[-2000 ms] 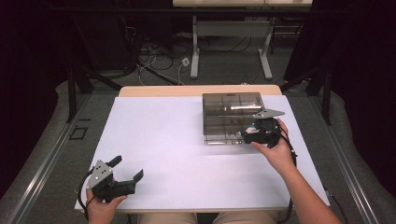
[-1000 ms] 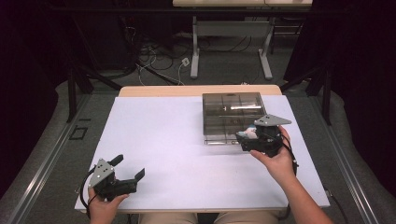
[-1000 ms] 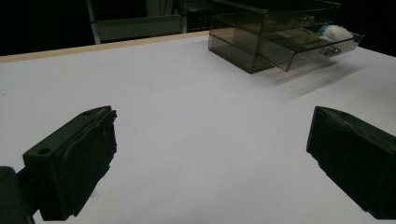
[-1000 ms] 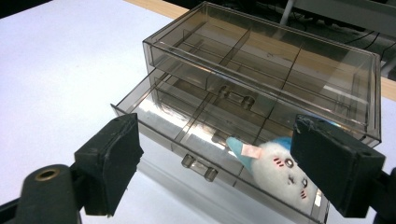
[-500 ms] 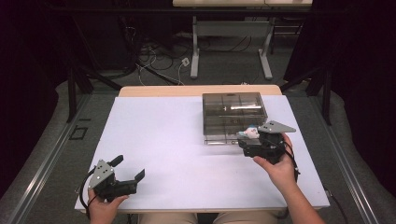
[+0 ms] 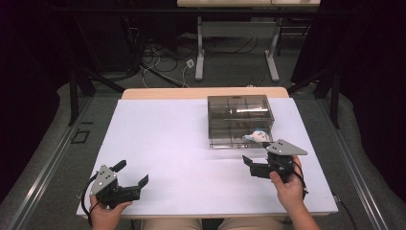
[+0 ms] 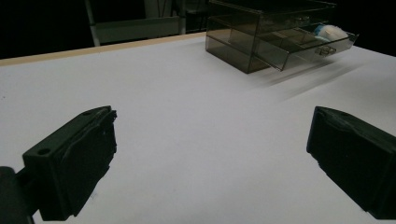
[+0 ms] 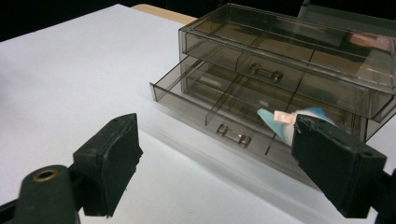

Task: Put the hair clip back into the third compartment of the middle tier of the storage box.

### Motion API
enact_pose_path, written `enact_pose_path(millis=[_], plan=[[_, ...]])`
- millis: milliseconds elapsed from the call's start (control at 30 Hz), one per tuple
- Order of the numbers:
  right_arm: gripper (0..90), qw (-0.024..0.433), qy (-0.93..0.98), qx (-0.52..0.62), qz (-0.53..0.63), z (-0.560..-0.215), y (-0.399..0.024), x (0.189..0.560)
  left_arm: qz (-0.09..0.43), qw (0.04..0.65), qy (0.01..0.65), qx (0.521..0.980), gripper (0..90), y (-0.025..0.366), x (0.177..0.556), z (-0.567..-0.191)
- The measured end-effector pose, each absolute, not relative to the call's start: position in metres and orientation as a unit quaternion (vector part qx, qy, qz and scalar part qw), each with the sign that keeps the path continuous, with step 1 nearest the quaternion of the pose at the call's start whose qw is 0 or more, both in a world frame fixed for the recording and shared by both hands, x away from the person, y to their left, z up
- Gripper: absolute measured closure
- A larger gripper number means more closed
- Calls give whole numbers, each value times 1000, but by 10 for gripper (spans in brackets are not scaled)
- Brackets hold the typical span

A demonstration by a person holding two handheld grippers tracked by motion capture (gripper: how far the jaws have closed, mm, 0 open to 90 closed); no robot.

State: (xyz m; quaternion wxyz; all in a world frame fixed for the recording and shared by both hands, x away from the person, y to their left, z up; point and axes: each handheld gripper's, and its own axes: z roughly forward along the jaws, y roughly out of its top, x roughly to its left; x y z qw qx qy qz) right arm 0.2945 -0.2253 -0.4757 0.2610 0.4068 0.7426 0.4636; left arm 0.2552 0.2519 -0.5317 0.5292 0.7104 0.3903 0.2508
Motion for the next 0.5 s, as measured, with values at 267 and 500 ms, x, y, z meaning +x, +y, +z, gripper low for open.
enact_pose_path(millis=[267, 500], plan=[[154, 261, 736, 407, 473, -488, -229, 278, 249, 529, 389, 712, 15, 252, 255, -532], [154, 255, 726, 418, 482, -501, -235, 272, 250, 529, 388, 712, 15, 252, 255, -532]])
